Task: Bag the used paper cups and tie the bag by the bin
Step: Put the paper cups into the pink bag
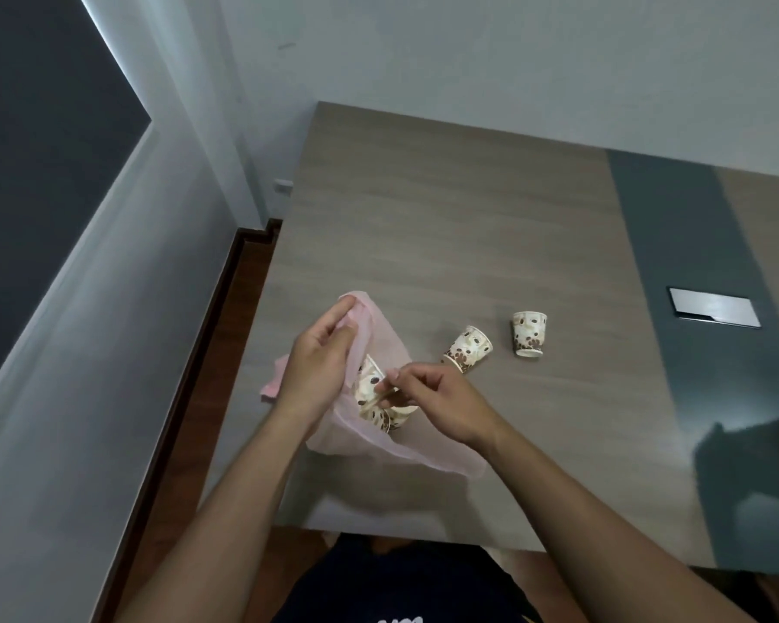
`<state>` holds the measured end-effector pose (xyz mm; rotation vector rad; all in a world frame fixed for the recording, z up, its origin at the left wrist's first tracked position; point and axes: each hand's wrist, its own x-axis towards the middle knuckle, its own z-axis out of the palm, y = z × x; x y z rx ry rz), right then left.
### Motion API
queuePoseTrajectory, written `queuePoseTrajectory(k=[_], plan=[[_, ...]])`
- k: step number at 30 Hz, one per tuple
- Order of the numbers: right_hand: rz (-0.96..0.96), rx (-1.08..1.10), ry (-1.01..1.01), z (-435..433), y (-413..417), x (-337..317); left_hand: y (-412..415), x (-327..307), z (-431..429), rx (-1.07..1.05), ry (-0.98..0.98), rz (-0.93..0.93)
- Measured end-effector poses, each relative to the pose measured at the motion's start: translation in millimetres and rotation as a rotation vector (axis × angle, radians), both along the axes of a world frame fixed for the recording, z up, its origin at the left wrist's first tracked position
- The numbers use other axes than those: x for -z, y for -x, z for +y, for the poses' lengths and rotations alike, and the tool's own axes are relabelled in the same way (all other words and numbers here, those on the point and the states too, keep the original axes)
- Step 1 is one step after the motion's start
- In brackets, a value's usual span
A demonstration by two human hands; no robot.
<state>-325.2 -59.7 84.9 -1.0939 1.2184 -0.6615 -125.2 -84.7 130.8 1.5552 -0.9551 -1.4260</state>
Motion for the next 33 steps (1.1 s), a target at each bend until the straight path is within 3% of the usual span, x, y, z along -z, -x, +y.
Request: queuePoseTrajectory(k=[7,12,20,24,33], plan=[[0.369,-0.199,0.171,-1,-39,24,0,-10,1,0.047,0.044,0.013],[0.32,-0.152,0.163,-8,-24,22,-4,-9,-5,0.059,0.069,0.008],[0.217,0.201,0.073,-40,48,5,9,-8,-26,0.045,0.065,0.03],[0.225,0.339,0.006,-56,83,11,19,-14,-41,0.091,0.087,0.027],[0.407,0.35,-0.098,-79,131,66,41,-11,-62,0.133,0.074,0.015]])
